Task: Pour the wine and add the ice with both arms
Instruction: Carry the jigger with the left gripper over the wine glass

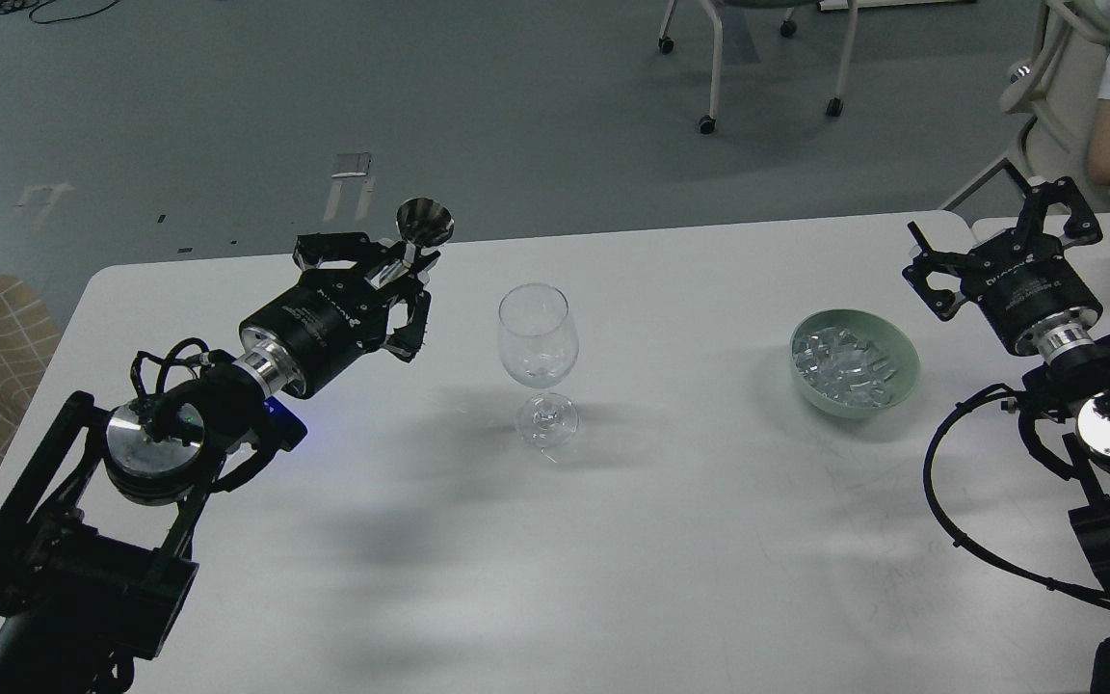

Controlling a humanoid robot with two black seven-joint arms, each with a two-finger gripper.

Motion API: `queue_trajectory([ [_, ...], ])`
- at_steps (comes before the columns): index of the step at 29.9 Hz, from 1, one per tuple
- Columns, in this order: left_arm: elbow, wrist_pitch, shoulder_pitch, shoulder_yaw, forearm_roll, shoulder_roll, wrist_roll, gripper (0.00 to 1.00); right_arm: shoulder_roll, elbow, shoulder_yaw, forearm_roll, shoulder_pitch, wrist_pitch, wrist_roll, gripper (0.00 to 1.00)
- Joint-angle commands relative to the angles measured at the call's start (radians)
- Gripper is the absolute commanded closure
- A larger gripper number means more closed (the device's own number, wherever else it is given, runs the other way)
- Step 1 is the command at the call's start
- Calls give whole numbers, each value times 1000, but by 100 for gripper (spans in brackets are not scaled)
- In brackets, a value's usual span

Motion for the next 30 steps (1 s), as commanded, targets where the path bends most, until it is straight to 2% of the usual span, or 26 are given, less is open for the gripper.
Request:
queue_trajectory([
  [1,-4,10,-13,8,1,-2,1,100,-1,0,0,0,-4,0,0,0],
  [11,-13,3,-13,61,120,-3,7,100,-1,1,0,0,-4,1,0,0],
  [30,-39,10,-26,97,176,-3,19,100,-5,3,0,0,-6,1,0,0],
])
